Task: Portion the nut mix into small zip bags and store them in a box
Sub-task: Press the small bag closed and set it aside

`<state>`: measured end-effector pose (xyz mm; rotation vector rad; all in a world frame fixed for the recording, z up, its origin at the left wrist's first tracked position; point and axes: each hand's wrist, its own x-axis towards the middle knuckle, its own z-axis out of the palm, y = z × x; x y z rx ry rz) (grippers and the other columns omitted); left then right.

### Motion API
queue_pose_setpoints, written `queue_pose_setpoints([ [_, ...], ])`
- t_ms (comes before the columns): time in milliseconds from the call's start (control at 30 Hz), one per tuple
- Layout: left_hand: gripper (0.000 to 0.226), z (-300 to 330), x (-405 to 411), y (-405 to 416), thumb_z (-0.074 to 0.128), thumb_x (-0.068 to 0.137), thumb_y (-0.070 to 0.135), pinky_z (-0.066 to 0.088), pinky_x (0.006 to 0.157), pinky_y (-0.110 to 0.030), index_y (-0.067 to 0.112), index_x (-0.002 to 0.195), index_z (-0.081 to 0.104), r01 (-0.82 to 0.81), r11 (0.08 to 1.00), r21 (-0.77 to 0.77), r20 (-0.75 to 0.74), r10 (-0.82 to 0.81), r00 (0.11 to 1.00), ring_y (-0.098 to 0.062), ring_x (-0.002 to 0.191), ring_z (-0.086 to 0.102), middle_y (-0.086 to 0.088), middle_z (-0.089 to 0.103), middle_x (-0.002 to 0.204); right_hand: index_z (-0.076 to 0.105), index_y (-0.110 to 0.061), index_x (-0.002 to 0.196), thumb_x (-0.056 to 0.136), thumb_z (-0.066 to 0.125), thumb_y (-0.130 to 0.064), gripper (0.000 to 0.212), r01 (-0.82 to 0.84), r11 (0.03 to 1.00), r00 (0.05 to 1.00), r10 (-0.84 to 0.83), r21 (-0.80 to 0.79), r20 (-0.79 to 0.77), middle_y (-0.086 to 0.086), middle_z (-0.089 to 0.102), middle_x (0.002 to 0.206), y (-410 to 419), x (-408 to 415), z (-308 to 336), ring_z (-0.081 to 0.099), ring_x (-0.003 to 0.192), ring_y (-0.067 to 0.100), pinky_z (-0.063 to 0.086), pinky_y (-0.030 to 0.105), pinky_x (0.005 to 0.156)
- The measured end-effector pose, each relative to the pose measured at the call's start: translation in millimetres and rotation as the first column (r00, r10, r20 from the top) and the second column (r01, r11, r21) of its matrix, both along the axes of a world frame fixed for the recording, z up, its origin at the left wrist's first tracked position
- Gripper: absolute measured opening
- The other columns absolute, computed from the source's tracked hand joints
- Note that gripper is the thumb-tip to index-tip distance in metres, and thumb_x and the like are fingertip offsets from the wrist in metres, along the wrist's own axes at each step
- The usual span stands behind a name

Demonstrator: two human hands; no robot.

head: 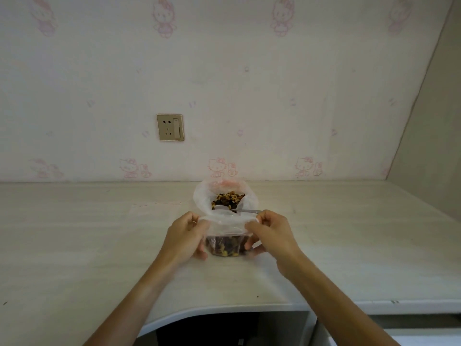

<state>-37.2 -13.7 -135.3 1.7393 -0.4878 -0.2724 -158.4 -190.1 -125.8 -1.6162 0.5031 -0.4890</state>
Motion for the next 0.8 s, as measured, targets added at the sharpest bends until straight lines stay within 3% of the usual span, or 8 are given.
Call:
queue_pose_setpoints([
  [67, 0.022, 8, 1, 6, 0.074, 0.085, 0.039, 0.058, 0.059, -0.043, 0.018, 0.075, 0.072, 0.091, 0.986, -0.137, -0.237, -0.122, 0.964, -0.018, 0.058, 0.061, -0.004, 0.061, 0.070, 0.066, -0.001, 0.095, 0.091, 0.072, -0.011, 0.012, -0.135, 0.967, 0.990, 0.141, 0.215, -0.011, 0.015, 0.062, 0.079, -7, -3, 8, 0.068, 0.064, 0.023, 0.058, 0.035, 0.054],
  [167, 0.043, 14, 7, 16, 0.072, 0.088, 0.051, 0.058, 0.063, -0.038, 0.012, 0.102, 0.079, 0.213, 0.941, -0.264, -0.427, -0.311, 0.849, -0.018, 0.069, 0.063, -0.006, 0.065, 0.083, 0.068, -0.002, 0.101, 0.096, 0.068, -0.021, 0.020, -0.215, 0.880, 0.976, 0.209, 0.423, 0.061, 0.011, 0.061, 0.081, -18, -5, 12, 0.066, 0.070, 0.025, 0.057, 0.034, 0.057],
  [300, 0.039, 8, 11, 19, 0.081, 0.085, 0.041, 0.062, 0.075, -0.039, 0.011, 0.110, 0.080, 0.242, 0.896, -0.372, -0.482, -0.410, 0.774, -0.018, 0.084, 0.069, -0.008, 0.072, 0.102, 0.071, -0.002, 0.105, 0.099, 0.063, -0.020, 0.020, -0.227, 0.847, 0.974, 0.209, 0.481, 0.090, 0.013, 0.066, 0.089, -22, -8, 10, 0.069, 0.079, 0.024, 0.059, 0.035, 0.065],
  [400, 0.057, 8, 9, 19, 0.093, 0.072, 0.046, 0.061, 0.077, -0.036, 0.011, 0.115, 0.078, 0.293, 0.886, -0.360, -0.409, -0.433, 0.803, -0.019, 0.097, 0.071, -0.009, 0.074, 0.116, 0.075, 0.000, 0.110, 0.096, 0.070, -0.020, 0.024, -0.195, 0.907, 0.981, 0.180, 0.374, 0.074, 0.019, 0.075, 0.101, -21, -9, 7, 0.071, 0.086, 0.024, 0.060, 0.034, 0.069],
  [500, 0.062, 12, 5, 17, 0.097, 0.062, 0.051, 0.061, 0.076, -0.031, 0.014, 0.108, 0.081, 0.316, 0.915, -0.250, -0.345, -0.389, 0.854, -0.021, 0.101, 0.074, -0.010, 0.076, 0.119, 0.072, 0.000, 0.098, 0.090, 0.077, -0.014, 0.017, -0.130, 0.959, 0.991, 0.117, 0.250, 0.067, 0.020, 0.074, 0.089, -16, -9, 9, 0.070, 0.072, 0.025, 0.061, 0.035, 0.061],
  [633, 0.029, 16, 1, 8, 0.096, 0.067, 0.034, 0.060, 0.063, -0.028, 0.018, 0.084, 0.078, 0.169, 0.979, -0.116, -0.214, -0.191, 0.958, -0.016, 0.074, 0.072, -0.007, 0.077, 0.088, 0.060, -0.001, 0.086, 0.090, 0.067, 0.005, 0.011, -0.031, 0.995, 0.998, 0.036, -0.098, 0.048, 0.013, 0.060, 0.064, -6, -6, 13, 0.062, 0.050, 0.022, 0.058, 0.038, 0.047],
  [733, 0.024, 16, -1, 1, 0.076, 0.079, -0.004, 0.057, 0.057, -0.034, 0.015, 0.071, 0.063, -0.021, 0.997, -0.069, 0.066, 0.025, 0.998, -0.016, 0.052, 0.065, -0.006, 0.066, 0.062, 0.047, 0.003, 0.078, 0.081, 0.049, 0.018, 0.015, 0.062, 0.925, 0.998, -0.050, -0.375, 0.041, 0.009, 0.048, 0.064, 2, -1, 12, 0.051, 0.051, 0.025, 0.052, 0.051, 0.043],
  [800, 0.027, 16, -2, 0, 0.066, 0.078, -0.007, 0.054, 0.053, -0.037, 0.018, 0.071, 0.056, -0.122, 0.993, -0.003, 0.329, 0.116, 0.937, -0.023, 0.047, 0.062, -0.006, 0.062, 0.055, 0.046, 0.000, 0.079, 0.081, 0.046, 0.017, 0.017, 0.082, 0.881, 0.996, -0.081, -0.465, 0.022, 0.005, 0.046, 0.063, 5, 1, 11, 0.046, 0.051, 0.022, 0.049, 0.053, 0.041],
])
